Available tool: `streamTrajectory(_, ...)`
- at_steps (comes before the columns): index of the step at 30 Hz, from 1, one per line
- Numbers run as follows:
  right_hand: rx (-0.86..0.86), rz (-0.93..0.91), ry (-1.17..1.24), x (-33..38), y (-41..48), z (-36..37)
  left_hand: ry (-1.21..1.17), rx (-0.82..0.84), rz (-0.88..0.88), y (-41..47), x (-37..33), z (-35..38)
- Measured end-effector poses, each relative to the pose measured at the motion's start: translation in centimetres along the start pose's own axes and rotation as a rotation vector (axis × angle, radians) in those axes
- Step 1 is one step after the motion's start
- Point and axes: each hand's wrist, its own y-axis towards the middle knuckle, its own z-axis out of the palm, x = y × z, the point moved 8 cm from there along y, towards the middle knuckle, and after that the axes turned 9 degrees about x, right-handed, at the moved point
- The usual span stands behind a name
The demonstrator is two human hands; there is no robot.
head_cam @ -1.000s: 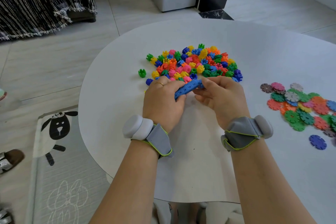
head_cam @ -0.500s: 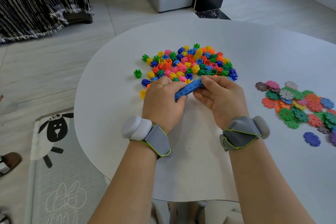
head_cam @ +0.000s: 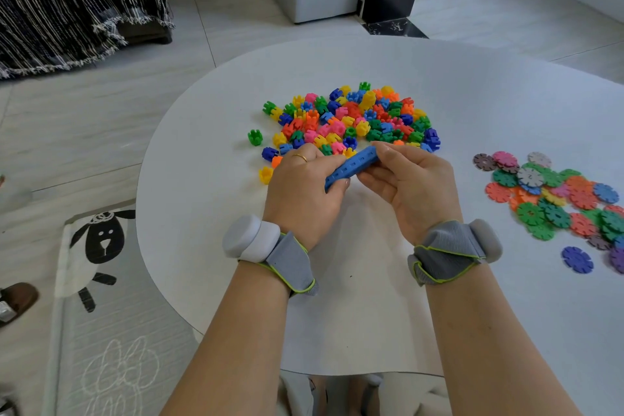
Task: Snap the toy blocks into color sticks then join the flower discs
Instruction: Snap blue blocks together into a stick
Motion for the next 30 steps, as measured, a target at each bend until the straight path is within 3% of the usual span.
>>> streamTrajectory(9, 0.026, -0.009, -0.08, 0.1, -0.2, 0.1, -0.001, 0.031, 0.012, 0.4, -0.2, 0.2)
streamTrajectory(17, -0.004, -0.021, -0.305, 0.9, -0.7, -1.6, 0.039, 0.104, 0.017, 0.6, -1.6, 1.7)
streamTrajectory(30, -0.274, -0.179, -0.772, 2.4, -0.8, -6.4, 0.008, 0.12, -0.006, 1.4, -3.0, 3.3)
